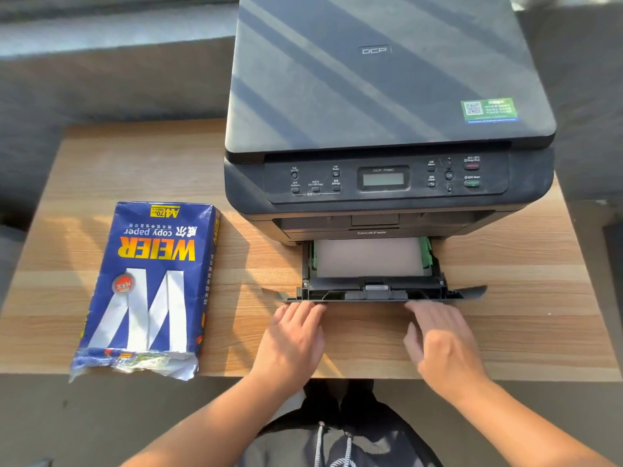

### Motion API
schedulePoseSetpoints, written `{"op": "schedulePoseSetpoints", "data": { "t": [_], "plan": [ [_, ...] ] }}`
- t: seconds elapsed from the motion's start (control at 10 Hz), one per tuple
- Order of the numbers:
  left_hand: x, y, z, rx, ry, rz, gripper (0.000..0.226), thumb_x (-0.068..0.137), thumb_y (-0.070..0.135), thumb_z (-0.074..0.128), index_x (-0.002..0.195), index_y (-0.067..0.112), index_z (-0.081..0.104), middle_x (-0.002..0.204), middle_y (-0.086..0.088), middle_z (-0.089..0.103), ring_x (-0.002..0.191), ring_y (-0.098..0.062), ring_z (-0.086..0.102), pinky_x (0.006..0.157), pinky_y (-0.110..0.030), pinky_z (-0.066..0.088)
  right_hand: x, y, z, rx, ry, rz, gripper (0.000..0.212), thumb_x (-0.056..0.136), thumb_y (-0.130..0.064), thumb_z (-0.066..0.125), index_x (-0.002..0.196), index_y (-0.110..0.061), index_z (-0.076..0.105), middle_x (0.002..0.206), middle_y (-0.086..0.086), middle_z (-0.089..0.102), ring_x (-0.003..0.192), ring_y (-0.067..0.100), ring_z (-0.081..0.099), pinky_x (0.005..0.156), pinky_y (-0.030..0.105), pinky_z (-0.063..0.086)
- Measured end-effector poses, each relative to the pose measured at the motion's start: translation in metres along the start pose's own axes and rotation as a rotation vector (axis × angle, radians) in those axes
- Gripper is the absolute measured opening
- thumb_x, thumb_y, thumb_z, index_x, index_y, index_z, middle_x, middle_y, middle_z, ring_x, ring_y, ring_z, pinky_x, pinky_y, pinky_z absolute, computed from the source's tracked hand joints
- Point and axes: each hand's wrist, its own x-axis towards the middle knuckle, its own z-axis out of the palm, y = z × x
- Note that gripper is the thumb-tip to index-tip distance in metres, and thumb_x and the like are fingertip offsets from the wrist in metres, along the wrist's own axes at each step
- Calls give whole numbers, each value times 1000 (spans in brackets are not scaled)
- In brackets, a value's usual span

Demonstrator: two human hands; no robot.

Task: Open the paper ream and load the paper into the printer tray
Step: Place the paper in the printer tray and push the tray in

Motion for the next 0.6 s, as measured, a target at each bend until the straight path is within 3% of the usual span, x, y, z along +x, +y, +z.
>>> {"op": "schedulePoseSetpoints", "data": {
  "t": [0.1, 0.2, 0.3, 0.4, 0.5, 0.6],
  "plan": [
    [33, -7, -5, 24, -5, -41, 45, 83, 21, 58, 127, 11, 60, 114, -6, 66, 104, -26, 64, 94, -37, 52, 39, -5, -10, -31, -62, 115, 47, 92, -20, 61, 139, -14, 55, 133, 5, 65, 124, 23, 61, 112, 38, 44],
    [67, -13, -14, -2, 9, -84, 52, 75, 10, 68, 126, 4, 62, 114, -15, 67, 103, -34, 64, 93, -40, 50, 75, -7, -18, -20, -119, 149, 54, 92, -24, 59, 145, -16, 46, 140, 7, 58, 129, 27, 54, 117, 41, 39],
    [90, -19, -20, -17, -4, -104, 47, 78, 11, 60, 124, 2, 64, 113, -20, 69, 100, -40, 65, 88, -42, 54, 95, -9, -24, 27, -107, 170, 51, 86, -20, 67, 134, -13, 51, 130, 12, 61, 122, 34, 55, 108, 44, 44],
    [94, -22, -21, -64, -29, -115, 55, 83, 21, 36, 129, 3, 60, 120, -19, 65, 107, -39, 61, 95, -42, 50, 100, -5, -28, 85, -162, 192, 53, 85, -16, 67, 134, -13, 50, 133, 14, 59, 124, 36, 53, 107, 43, 42],
    [86, -25, -17, -61, -50, -95, 57, 86, 18, 44, 140, 0, 52, 135, -22, 60, 121, -40, 56, 105, -44, 45, 94, -9, -47, 378, -224, 239, 44, 93, -18, 66, 135, -17, 57, 134, 7, 65, 125, 28, 60, 109, 35, 44],
    [56, -26, -15, -41, -10, -69, 56, 87, 15, 58, 141, 0, 52, 143, -20, 57, 133, -38, 52, 115, -43, 39, 63, -24, -139, 865, 16, 223, 18, 96, -20, 69, 113, -16, 73, 109, 2, 78, 99, 16, 73, 96, 32, 58]
  ]
}}
